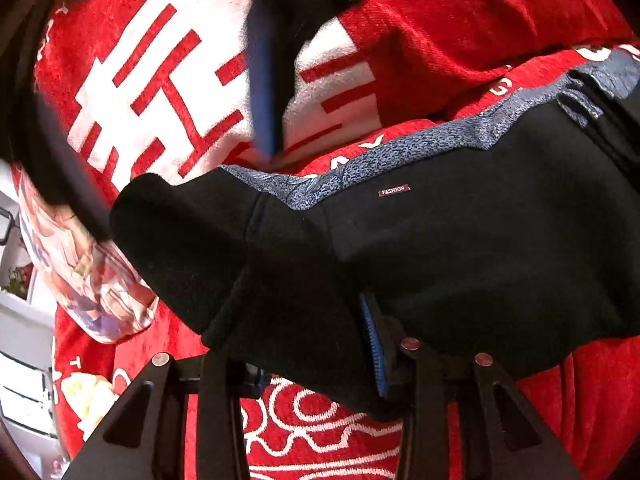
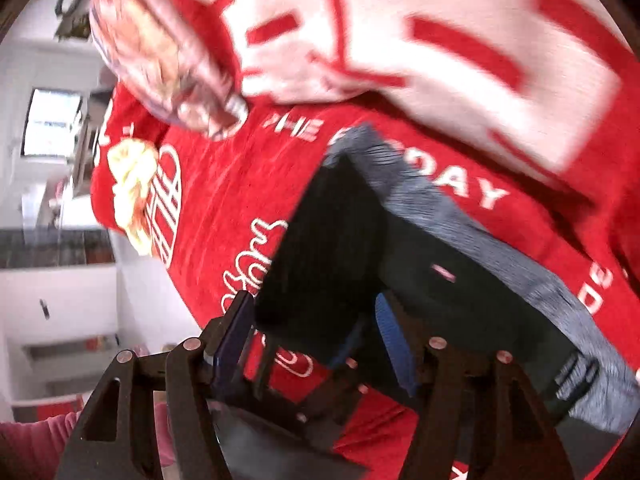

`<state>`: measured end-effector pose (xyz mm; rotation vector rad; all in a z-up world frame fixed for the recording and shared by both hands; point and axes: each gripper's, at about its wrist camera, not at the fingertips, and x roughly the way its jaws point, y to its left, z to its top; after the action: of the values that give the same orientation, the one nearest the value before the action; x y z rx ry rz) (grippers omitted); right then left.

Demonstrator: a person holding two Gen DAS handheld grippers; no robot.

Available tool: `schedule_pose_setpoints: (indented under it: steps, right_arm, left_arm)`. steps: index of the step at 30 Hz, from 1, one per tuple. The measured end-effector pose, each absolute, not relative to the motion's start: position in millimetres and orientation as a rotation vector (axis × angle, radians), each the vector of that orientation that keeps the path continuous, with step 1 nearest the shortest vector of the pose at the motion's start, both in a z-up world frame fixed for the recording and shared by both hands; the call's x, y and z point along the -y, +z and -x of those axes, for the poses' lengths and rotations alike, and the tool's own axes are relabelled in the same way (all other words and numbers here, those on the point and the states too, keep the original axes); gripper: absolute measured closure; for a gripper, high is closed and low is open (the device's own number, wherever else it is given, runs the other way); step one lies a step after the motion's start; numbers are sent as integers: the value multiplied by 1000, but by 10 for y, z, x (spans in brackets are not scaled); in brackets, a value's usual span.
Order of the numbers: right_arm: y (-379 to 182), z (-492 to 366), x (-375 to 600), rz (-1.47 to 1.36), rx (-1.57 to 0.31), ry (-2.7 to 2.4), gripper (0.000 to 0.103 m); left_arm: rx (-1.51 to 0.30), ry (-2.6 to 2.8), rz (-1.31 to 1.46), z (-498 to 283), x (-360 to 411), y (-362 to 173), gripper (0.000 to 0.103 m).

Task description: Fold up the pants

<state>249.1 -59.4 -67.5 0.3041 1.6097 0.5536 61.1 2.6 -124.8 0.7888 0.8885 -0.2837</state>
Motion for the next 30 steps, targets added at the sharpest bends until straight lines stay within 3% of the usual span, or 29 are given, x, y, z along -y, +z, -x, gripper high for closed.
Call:
schedule_pose_setpoints:
  steps: [6,8,9,10,11,22,30]
  right_arm:
    - [-1005,-2647,207,-213,-1754,544,36]
    - [-1125,-2662,177,-230,-1803,531,49]
    - [-1199,-2658,174,-247,-1828,521,69]
    - [-1220,-2652,185,-244,-1831,505,81]
    - [-1220,-2636,218,-238,-1820,488,83]
    - [-569,-1908,1291,-579,-1491,560,84]
    - [-77,-1110,2481,-725,-1255,446,84]
  left_arm:
    - [-868,-292,-801,-579,-22,-1242,64]
    - [-868,-299,-804,-567,-13,-1232,64]
    - [-882,-304,-798,-564,-13,-1230,64]
    - [-888,-309,-789,-550,-11,-1221,64]
    - [-882,-316,-782,-532,-5,-1188,64]
    - [-799,-473,-647,-195,513,-380,64]
    - [-778,-622,-576,244,1523,28,64]
